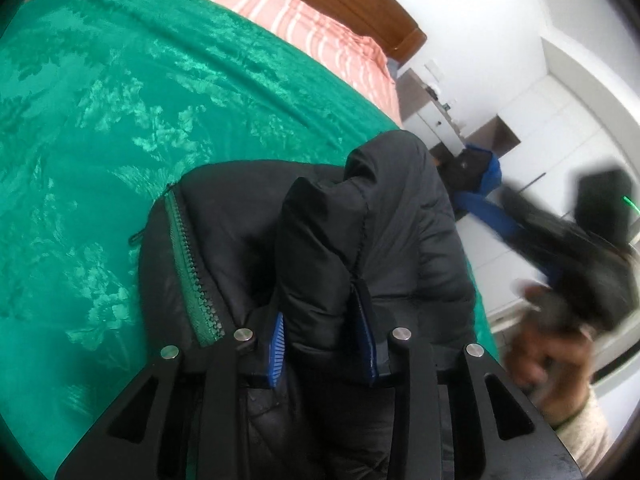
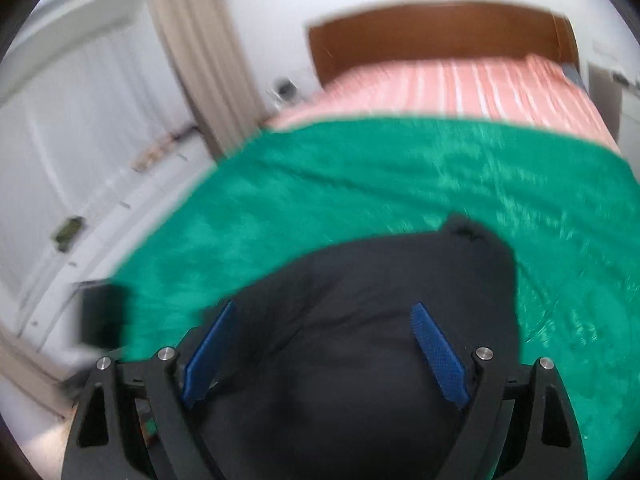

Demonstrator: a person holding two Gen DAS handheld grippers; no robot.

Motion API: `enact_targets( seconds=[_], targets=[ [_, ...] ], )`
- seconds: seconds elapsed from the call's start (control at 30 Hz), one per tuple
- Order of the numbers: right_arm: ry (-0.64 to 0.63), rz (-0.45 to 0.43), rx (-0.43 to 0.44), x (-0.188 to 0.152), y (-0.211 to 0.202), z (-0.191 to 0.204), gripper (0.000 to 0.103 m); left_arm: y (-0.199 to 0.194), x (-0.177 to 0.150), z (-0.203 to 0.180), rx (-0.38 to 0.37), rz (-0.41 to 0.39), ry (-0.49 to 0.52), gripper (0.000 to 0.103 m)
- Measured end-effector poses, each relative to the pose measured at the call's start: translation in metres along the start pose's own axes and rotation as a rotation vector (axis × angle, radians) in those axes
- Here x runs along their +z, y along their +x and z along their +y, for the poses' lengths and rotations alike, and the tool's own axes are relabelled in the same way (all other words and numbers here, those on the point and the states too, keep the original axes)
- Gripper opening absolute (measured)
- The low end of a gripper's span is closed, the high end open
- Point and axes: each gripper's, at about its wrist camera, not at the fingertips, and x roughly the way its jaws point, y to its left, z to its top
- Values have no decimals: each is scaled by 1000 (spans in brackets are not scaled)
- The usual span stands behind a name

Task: Fold large clothes

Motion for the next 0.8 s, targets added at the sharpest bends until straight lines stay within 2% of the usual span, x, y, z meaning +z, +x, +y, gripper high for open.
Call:
enact_targets(
  seconds=[0.07,0.13,0.23,0.37,0.5,0.6,0.7,0.77,0.8],
  targets=[
    [1,62,-62,-8,49,-5,95,8,2,7,6,-1,-11,32],
    [-21,66,-114,-19,76,-6,102,16,6,12,24,10,-16,31],
    [-3,63,-139,-20,94,-8,103,29,12,20,40,19,-6,30],
    [-8,61,-128,-26,105,-19,103,40,8,33,1,21,-28,30],
    [-11,32,-135,-37,109,-23,103,45,6,32,19,24,-39,30],
    [0,-1,-84,-37,92,-26,103,37,8,30,-4,56,-60,32],
    [-13,7,-59,-34,52,-18,102,13,12,21,19,62,-41,44],
    [-87,-22,-46,-44,8,3,102,-3,10,12,57,45,8,55],
    [-147,-35,-47,-53,-8,17,102,-7,9,9,56,44,19,56]
  ],
)
